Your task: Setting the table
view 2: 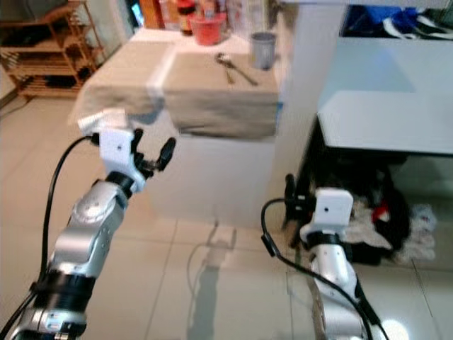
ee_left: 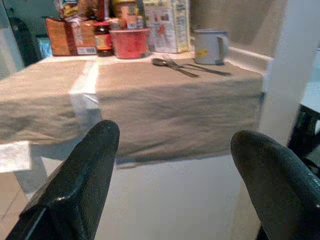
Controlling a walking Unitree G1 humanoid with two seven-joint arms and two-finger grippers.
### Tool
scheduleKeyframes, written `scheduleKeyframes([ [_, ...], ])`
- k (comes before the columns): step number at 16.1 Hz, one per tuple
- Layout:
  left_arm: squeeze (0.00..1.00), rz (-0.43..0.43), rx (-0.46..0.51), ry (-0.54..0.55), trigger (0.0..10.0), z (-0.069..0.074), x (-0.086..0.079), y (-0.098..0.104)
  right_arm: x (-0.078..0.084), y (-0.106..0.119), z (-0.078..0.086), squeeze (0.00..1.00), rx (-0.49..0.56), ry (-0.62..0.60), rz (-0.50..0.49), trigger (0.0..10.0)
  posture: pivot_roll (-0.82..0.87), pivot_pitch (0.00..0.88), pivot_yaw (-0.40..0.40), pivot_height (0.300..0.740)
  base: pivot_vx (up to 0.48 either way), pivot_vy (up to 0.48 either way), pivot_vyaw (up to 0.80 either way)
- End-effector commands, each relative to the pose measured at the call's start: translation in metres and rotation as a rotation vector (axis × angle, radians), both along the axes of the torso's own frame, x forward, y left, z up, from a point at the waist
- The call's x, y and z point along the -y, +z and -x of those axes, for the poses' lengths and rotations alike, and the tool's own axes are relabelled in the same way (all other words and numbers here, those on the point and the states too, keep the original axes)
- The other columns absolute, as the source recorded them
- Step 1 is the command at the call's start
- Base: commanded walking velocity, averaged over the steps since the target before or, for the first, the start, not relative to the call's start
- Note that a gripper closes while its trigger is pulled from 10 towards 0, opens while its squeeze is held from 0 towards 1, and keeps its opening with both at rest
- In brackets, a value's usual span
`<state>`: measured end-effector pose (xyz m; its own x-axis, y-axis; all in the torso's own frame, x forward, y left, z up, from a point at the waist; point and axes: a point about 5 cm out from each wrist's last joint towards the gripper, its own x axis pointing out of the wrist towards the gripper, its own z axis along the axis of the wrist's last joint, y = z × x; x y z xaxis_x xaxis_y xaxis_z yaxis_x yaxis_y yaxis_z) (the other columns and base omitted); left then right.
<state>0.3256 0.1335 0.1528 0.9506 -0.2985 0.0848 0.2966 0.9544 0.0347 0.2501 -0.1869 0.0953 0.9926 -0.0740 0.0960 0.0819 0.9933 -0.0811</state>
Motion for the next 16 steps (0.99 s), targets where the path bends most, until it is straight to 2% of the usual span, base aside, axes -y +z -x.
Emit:
scheduleKeyframes([
  [1,0.0,-0.008,-0.016,0.013,10.0,-0.003,-0.001,0.0,-0.006,-0.002,-0.002,0.0,-0.005,0.016,-0.01,10.0,-0.06,0.018,0.054,0.74,0.48,0.0,0.0],
  [5,0.0,0.003,-0.001,-0.004,10.0,-0.007,0.01,0.005,-0.005,0.007,-0.005,0.0,0.034,0.015,0.018,10.0,-0.06,0.022,0.055,0.74,0.48,0.0,0.0],
  [9,0.0,0.024,0.015,-0.019,10.0,-0.007,0.014,0.009,0.005,0.016,-0.008,0.0,0.068,-0.029,0.013,10.0,-0.07,0.023,0.057,0.74,0.48,0.0,0.0],
  [13,0.0,0.04,0.018,-0.014,10.0,-0.006,0.015,0.01,-0.004,0.028,-0.01,0.0,0.108,0.011,0.028,10.0,-0.06,0.028,0.053,0.74,0.48,0.0,0.0],
  [16,0.0,0.044,0.017,-0.009,10.0,-0.006,0.015,0.01,-0.004,0.032,-0.012,0.0,0.117,0.018,0.029,10.0,-0.06,0.025,0.049,0.74,0.48,0.0,0.0],
])
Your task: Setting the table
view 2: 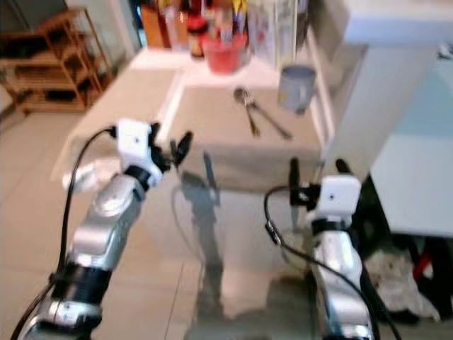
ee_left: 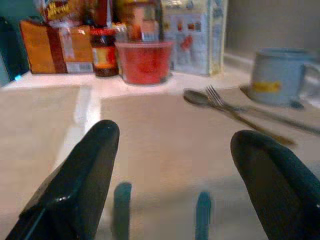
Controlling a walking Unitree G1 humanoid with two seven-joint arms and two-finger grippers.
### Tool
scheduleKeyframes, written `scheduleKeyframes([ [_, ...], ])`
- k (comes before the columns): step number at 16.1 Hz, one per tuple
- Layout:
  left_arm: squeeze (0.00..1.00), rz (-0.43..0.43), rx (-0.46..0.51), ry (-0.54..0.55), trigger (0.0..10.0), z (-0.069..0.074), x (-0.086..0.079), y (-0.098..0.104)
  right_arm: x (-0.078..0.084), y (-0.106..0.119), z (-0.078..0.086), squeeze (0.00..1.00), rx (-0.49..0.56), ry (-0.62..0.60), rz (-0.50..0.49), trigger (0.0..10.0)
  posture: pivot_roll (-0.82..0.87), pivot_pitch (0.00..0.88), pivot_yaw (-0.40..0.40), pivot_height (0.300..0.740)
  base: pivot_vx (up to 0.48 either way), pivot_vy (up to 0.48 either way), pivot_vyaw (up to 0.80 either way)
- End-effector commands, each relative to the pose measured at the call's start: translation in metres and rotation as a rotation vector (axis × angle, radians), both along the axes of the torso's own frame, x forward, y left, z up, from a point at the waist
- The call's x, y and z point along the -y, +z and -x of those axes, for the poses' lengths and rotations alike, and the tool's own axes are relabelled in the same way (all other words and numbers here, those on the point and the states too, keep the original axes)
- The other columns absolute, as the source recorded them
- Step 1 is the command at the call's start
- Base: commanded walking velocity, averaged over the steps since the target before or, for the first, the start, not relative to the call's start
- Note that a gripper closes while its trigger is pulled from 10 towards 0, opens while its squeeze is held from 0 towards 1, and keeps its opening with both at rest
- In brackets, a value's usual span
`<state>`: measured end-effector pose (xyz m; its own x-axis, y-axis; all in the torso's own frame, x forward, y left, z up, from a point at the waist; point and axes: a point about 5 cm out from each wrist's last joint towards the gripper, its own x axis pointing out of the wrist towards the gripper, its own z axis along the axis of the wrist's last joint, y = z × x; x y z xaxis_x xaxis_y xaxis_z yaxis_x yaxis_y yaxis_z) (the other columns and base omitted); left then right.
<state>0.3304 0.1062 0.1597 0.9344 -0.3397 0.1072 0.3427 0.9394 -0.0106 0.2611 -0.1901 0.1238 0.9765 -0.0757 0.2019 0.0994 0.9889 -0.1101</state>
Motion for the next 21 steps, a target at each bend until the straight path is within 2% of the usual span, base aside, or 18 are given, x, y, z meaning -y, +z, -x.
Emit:
scheduleKeyframes([
  [1,0.0,-0.006,0.013,0.045,10.0,-0.001,-0.013,0.003,-0.007,0.004,-0.002,0.0,0.009,0.028,-0.008,10.0,-0.06,0.025,0.047,0.74,0.48,0.0,0.0],
  [8,0.0,-0.034,0.01,0.03,10.0,0.0,-0.011,0.003,-0.015,0.003,-0.002,0.0,-0.008,0.072,-0.006,10.0,-0.06,0.002,0.047,0.74,0.0,0.0,0.0],
  [12,0.0,-0.019,-0.006,0.034,10.0,0.0,-0.012,0.002,-0.014,0.011,-0.011,0.0,-0.008,0.076,-0.01,10.0,-0.05,0.0,0.045,0.74,0.0,0.0,0.0],
  [17,0.0,-0.039,-0.009,0.026,10.0,0.005,-0.016,0.003,-0.004,0.029,-0.04,0.0,-0.018,0.038,-0.05,10.0,0.0,0.007,0.044,0.74,0.0,0.0,0.0],
  [21,0.0,-0.059,-0.009,0.044,10.0,0.009,-0.023,0.005,-0.002,0.039,-0.073,0.0,-0.051,0.021,-0.079,10.0,0.05,0.018,0.034,0.74,0.0,0.0,0.0],
])
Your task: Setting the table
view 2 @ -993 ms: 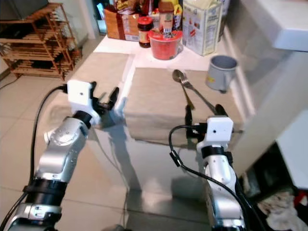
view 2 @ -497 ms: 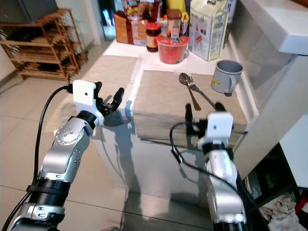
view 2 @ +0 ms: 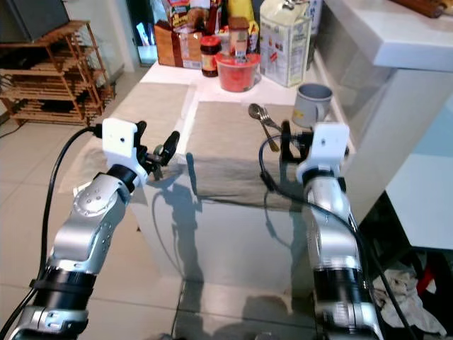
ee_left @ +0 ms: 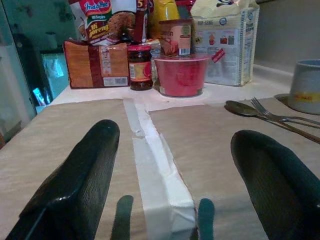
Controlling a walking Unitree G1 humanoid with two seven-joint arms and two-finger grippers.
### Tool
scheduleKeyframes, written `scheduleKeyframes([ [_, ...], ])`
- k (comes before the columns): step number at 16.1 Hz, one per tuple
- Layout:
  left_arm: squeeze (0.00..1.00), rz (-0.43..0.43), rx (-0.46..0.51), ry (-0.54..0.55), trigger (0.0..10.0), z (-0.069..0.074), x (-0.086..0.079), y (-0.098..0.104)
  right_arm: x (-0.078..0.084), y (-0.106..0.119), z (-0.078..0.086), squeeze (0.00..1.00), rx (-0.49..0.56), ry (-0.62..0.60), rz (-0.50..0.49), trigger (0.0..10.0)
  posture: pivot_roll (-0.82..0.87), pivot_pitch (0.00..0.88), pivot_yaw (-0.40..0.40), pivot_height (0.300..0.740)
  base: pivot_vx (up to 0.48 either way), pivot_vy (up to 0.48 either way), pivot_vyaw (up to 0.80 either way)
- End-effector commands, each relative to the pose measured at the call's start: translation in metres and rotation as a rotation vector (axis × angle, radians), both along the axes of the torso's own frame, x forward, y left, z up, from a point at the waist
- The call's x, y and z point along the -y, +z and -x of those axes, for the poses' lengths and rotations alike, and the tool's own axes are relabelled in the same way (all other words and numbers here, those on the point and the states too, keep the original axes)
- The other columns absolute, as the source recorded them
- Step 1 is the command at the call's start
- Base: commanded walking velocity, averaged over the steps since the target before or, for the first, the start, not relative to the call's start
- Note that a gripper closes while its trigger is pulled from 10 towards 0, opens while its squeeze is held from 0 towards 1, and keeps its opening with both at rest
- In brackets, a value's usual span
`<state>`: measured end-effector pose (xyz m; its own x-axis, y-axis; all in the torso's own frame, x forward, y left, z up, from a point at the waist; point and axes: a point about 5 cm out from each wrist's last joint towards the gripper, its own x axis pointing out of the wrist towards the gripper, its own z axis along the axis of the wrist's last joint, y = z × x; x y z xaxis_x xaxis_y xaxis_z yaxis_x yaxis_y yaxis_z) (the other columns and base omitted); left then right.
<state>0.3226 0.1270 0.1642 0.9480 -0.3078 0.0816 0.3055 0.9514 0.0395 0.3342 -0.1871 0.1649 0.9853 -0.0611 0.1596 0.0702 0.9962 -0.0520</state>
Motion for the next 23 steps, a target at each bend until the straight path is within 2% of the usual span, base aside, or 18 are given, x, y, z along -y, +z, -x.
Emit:
scheduleKeyframes([
  [1,0.0,-0.015,0.0,0.004,10.0,0.003,-0.002,0.002,0.0,0.001,-0.008,0.0,-0.024,0.003,-0.013,10.0,0.07,0.021,0.026,0.74,0.0,0.0,0.0],
  [3,0.0,-0.026,0.003,-0.001,10.0,0.005,-0.001,0.004,0.001,0.004,-0.017,0.0,-0.026,0.006,-0.017,10.0,0.08,0.027,0.021,0.74,0.0,0.0,0.0],
  [6,0.0,-0.056,-0.035,-0.109,10.0,0.018,0.011,-0.002,0.0,0.01,-0.033,0.0,-0.032,0.016,-0.013,10.0,0.11,0.034,0.016,0.74,0.0,0.0,0.0],
  [7,0.0,-0.038,-0.045,-0.114,10.0,0.021,0.01,-0.003,0.0,0.012,-0.036,0.0,-0.033,0.012,-0.01,10.0,0.11,0.033,0.017,0.74,0.0,0.0,0.0],
  [9,0.0,-0.029,-0.048,-0.099,10.0,0.02,0.007,-0.003,-0.002,0.014,-0.033,0.0,-0.002,0.023,-0.038,10.0,0.11,0.027,0.013,0.74,0.0,0.0,0.0],
  [10,0.0,-0.01,-0.048,-0.087,10.0,0.019,0.004,-0.004,-0.012,0.014,-0.015,0.0,0.053,0.06,-0.028,10.0,0.1,0.023,0.012,0.74,0.0,0.0,0.0],
  [11,0.0,-0.005,-0.047,-0.086,10.0,0.02,0.004,-0.004,-0.014,0.013,-0.009,0.0,0.069,0.066,-0.026,10.0,0.09,0.022,0.012,0.74,0.0,0.0,0.0],
  [12,0.0,-0.002,-0.052,-0.071,10.0,0.019,0.0,-0.007,-0.017,0.005,0.009,0.0,0.087,0.062,0.024,10.0,0.06,0.024,0.016,0.74,0.0,0.0,0.0],
  [15,0.0,0.014,-0.059,-0.064,10.0,0.016,-0.004,-0.012,-0.009,-0.012,0.056,0.0,0.112,-0.023,0.114,10.0,0.0,0.023,0.032,0.74,0.0,0.0,0.0],
  [18,0.0,0.015,-0.067,-0.081,10.0,0.013,0.0,-0.016,-0.002,-0.036,0.086,0.0,0.026,-0.064,0.123,10.0,-0.02,0.021,0.037,0.74,0.0,0.0,0.0],
  [20,0.0,0.021,-0.079,-0.102,10.0,0.012,0.004,-0.021,0.004,-0.06,0.111,0.0,-0.082,-0.096,0.11,10.0,-0.06,0.029,0.05,0.74,0.0,0.0,0.0],
  [21,0.0,0.022,-0.08,-0.105,10.0,0.012,0.004,-0.022,0.004,-0.062,0.112,0.0,-0.091,-0.099,0.112,10.0,-0.06,0.029,0.051,0.74,0.0,0.0,0.0],
  [23,0.0,0.02,-0.075,-0.112,10.0,0.01,0.007,-0.021,0.001,-0.061,0.104,0.0,-0.115,-0.089,0.129,10.0,-0.06,0.03,0.049,0.74,0.0,0.0,0.0],
])
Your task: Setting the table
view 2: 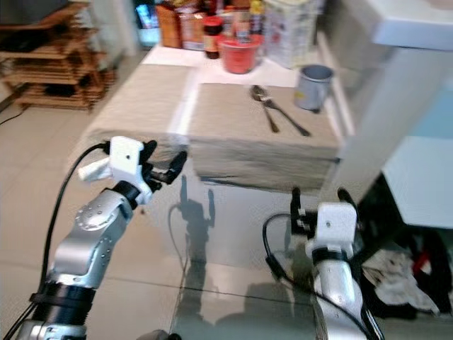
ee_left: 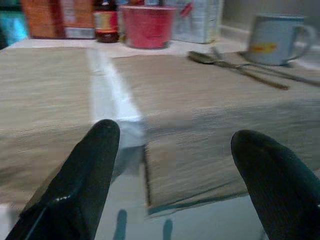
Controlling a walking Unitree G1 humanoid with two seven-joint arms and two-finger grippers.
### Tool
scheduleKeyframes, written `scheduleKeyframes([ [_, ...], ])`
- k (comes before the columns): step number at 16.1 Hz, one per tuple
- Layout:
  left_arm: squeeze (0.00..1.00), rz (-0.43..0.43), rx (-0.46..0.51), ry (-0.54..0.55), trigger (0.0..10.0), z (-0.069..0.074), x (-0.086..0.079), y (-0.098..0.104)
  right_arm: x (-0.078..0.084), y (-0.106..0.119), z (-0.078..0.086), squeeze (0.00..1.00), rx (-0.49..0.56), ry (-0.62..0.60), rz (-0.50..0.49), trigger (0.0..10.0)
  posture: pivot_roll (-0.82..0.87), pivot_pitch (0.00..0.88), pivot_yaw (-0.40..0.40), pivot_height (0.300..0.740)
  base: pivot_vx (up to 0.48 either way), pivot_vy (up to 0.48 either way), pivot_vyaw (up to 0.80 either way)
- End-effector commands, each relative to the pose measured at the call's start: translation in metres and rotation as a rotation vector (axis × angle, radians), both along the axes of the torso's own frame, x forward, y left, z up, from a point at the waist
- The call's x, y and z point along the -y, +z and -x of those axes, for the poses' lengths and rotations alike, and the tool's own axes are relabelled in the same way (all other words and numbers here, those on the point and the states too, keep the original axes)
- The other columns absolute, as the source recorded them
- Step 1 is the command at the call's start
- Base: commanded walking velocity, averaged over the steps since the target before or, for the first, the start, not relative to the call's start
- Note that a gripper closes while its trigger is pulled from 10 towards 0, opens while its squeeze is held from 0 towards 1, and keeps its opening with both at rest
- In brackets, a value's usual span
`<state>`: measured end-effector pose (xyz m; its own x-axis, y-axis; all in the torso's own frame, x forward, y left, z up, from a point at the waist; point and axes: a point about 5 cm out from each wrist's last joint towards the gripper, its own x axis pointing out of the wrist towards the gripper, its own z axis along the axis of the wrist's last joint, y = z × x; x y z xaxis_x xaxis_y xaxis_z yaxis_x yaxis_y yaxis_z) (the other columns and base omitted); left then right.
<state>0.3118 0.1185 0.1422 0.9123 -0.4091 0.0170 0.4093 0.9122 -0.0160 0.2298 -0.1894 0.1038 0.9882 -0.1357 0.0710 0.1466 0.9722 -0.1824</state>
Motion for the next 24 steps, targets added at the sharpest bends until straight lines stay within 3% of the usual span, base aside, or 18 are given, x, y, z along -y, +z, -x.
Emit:
scheduleKeyframes([
  [1,0.0,-0.006,0.007,0.002,10.0,-0.002,-0.001,0.001,-0.003,0.0,-0.004,0.0,-0.009,0.009,0.007,10.0,-0.05,0.031,0.047,0.74,0.0,0.0,-0.73],
  [6,0.02,-0.004,0.013,0.048,10.0,-0.003,-0.005,0.0,-0.011,0.008,-0.019,0.0,0.019,0.063,0.003,10.0,-0.03,0.029,0.024,0.74,0.0,-0.092,-0.15],
  [7,0.13,0.0,0.012,0.05,10.0,-0.003,-0.005,0.0,-0.013,0.009,-0.021,0.0,0.021,0.072,0.004,10.0,-0.03,0.028,0.02,0.74,0.0,-0.446,0.0],
  [9,0.09,0.011,0.013,0.055,10.0,-0.002,-0.005,0.0,-0.015,0.01,-0.024,0.0,0.023,0.085,0.004,10.0,-0.02,0.03,0.015,0.74,0.0,-0.444,0.0],
  [10,0.0,0.008,0.015,0.05,10.0,-0.002,-0.005,-0.001,-0.015,0.01,-0.025,0.0,0.022,0.089,0.004,10.0,-0.02,0.028,0.014,0.74,0.0,-0.431,0.0],
  [13,0.0,-0.008,0.018,0.053,10.0,-0.002,-0.004,-0.002,-0.015,0.008,-0.025,0.0,0.013,0.099,0.007,10.0,-0.02,0.032,0.012,0.74,0.305,-0.365,0.0],
  [24,0.0,0.012,0.031,0.065,10.0,-0.004,-0.001,0.002,-0.018,0.006,-0.027,0.0,0.005,0.119,0.005,10.0,-0.03,0.039,0.021,0.74,0.0,0.0,0.0],
])
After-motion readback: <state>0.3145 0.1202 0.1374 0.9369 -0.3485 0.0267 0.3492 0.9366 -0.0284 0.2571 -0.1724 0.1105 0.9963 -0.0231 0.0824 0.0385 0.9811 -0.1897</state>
